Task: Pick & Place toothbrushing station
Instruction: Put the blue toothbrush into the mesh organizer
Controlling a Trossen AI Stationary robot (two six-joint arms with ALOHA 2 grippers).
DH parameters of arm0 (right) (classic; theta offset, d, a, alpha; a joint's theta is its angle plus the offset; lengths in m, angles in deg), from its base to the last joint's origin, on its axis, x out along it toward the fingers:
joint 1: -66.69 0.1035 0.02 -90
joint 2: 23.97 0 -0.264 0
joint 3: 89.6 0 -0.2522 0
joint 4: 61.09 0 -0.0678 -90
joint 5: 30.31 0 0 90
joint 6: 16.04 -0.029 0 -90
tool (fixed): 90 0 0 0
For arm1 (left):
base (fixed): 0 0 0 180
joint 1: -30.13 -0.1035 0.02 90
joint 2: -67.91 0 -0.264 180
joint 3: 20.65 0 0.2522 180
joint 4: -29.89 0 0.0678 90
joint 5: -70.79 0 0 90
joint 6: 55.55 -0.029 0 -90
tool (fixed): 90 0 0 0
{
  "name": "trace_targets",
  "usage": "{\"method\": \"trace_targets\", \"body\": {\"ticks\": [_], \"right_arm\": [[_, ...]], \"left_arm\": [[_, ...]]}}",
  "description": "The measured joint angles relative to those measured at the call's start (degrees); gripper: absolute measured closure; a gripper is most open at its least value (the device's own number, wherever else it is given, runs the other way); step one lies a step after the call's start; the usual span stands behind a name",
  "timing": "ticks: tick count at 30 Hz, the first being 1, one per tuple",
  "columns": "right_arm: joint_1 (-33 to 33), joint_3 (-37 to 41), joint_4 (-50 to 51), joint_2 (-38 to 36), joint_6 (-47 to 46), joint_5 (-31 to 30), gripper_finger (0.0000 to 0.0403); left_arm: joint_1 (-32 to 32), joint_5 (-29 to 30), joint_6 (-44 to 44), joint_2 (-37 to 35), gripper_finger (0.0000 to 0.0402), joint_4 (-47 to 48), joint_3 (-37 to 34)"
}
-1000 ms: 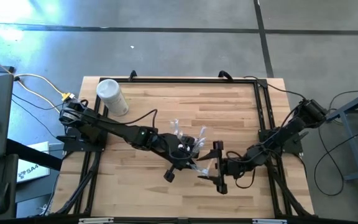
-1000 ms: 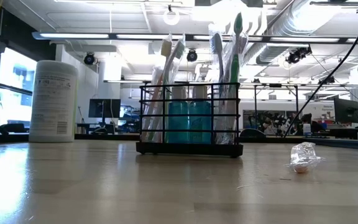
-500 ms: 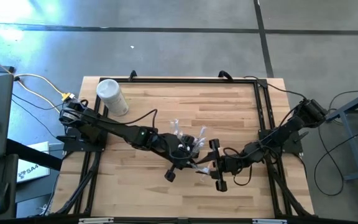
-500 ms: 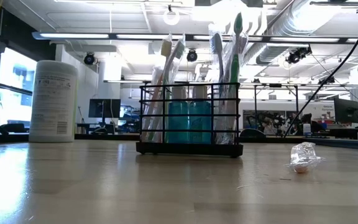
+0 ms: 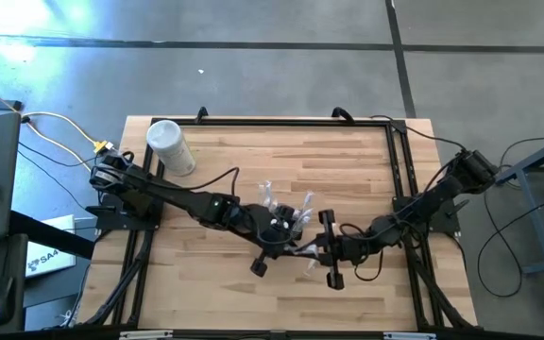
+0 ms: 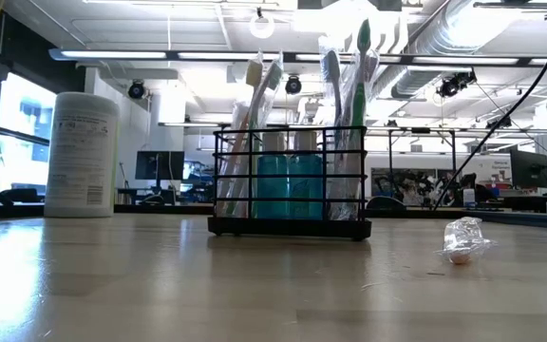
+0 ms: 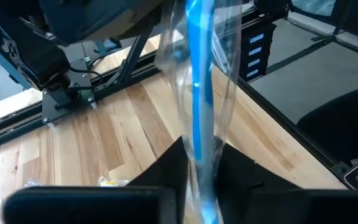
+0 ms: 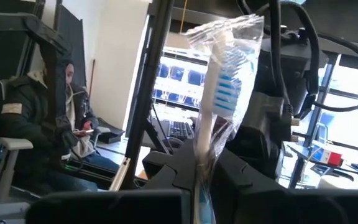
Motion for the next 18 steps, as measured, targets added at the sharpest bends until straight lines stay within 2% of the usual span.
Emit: {"method": "trace_targets", "body": {"ticks": [3,8,12,15,18], "right_arm": [[1.1,0.0,0.4,-0.7,0.0,-2.2,0.0389],[4.9,0.0,7.2,-3.2,-0.1,-12.4,0.0389],[9.6,0.0,10.2,-4.5,-0.1,-24.0,0.039],[13.0,0.0,12.1,-6.2,-1.8,-36.3,0.039],[16.2,0.0,14.9,-7.9,-3.6,-45.9,0.039]], "left_arm": [[0.6,0.2,0.0,0.0,0.0313,1.2,0.0],[1.6,0.7,1.5,-0.1,0.0254,2.5,0.0],[1.6,2.0,6.4,-0.5,0.0228,4.4,0.0],[1.7,3.1,7.5,-2.0,0.0224,6.9,0.1],[1.7,4.5,7.8,-3.7,0.0223,9.7,0.0]]}}
